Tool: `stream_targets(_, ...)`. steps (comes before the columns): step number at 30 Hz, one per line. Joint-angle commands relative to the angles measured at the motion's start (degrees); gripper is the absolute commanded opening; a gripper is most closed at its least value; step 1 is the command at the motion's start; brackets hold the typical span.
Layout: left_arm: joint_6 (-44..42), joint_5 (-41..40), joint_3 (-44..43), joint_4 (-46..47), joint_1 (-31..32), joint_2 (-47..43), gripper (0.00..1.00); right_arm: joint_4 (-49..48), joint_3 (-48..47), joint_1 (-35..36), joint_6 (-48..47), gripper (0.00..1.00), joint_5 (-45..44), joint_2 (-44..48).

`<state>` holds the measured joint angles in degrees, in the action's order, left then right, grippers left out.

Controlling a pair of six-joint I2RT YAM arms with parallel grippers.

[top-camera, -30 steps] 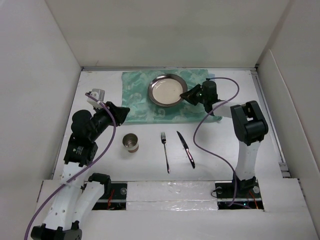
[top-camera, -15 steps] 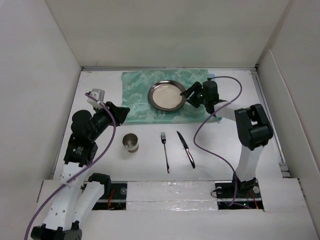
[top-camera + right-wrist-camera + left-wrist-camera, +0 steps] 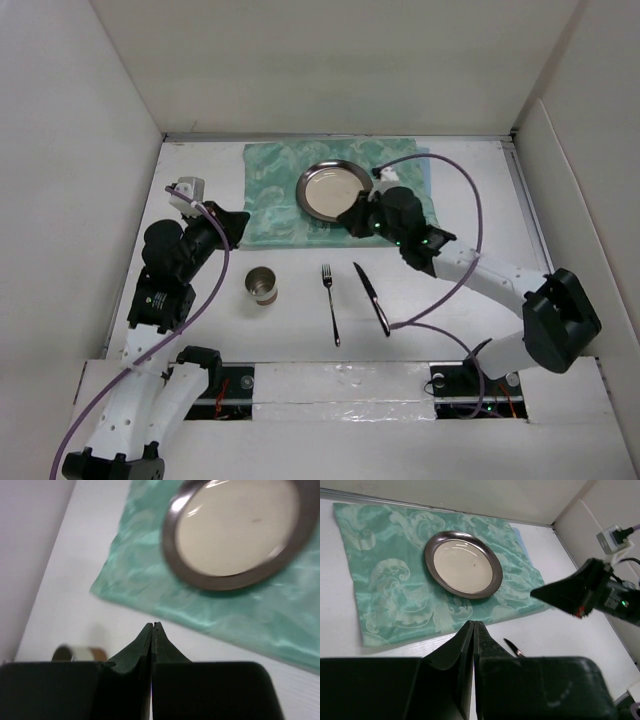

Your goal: Set the dinner table for one person

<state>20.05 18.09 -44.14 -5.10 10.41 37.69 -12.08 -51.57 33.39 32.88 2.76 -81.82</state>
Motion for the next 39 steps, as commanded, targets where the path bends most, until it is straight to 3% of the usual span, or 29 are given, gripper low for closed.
stream_targets(1,0.51,-2.70,-1.30,0.97,-0.57,-0.34,0.00,4.07,-6.86,10.36,-10.64,0.11,-1.01,-0.34)
stream_targets(2,0.77,-4.27,-1.39,0.71,-0.57,-0.51,0.00,5.38,-9.92,12.38,-12.13,0.23,-1.18,-1.40)
stream_targets(3,0.86,-5.51,-1.39,0.19,-0.57,-1.30,0.08,6.18,-11.60,16.32,-12.75,0.45,-1.97,-2.46)
stream_targets(6,2.00,-11.39,-1.91,-1.21,-0.57,-2.36,0.21,11.80,-19.05,21.79,-13.72,0.62,-6.96,-8.78)
stream_targets(11,3.67,-16.93,-2.53,-2.28,-0.57,-4.21,0.31,21.89,-30.67,29.45,-16.01,0.63,-11.81,-20.73)
stream_targets(16,3.50,-16.24,-2.35,-2.37,-0.57,-4.56,0.32,25.08,-37.89,32.61,-17.06,0.62,-19.98,-29.88)
stream_targets(20,3.41,-15.72,-2.44,-2.37,-0.57,-4.73,0.32,27.02,-39.13,33.15,-16.36,0.57,-23.77,-33.75)
stream_targets(23,3.32,-15.54,-2.62,-2.28,-0.57,-4.65,0.32,26.67,-38.87,33.15,-15.05,0.25,-24.56,-34.98)
stream_targets(24,3.24,-15.28,-2.62,-2.28,-0.57,-4.30,0.32,26.32,-38.69,33.15,-14.61,0.00,-25.00,-34.72)
stream_targets(27,3.15,-14.13,-2.09,-1.67,-0.57,-4.91,0.32,22.89,-37.38,33.15,-14.42,0.00,-26.92,-31.31)
stream_targets(30,3.15,-14.13,-2.27,-1.75,-0.57,-3.95,0.32,23.68,-39.65,28.42,-15.65,0.00,-29.22,-25.86)
stream_targets(34,3.15,-13.52,-1.91,-1.49,-0.57,-4.65,0.32,21.65,-39.83,15.25,-18.91,0.00,-25.62,-21.98)
stream_targets(35,3.15,-13.86,-2.09,-1.58,-0.57,-4.56,0.32,23.48,-41.23,8.87,-19.26,0.00,-24.83,-22.67)
stream_targets(39,2.97,-12.55,-1.74,-1.14,-0.57,-4.73,0.32,25.96,-47.03,-4.53,-20.67,0.00,-21.86,-27.68)
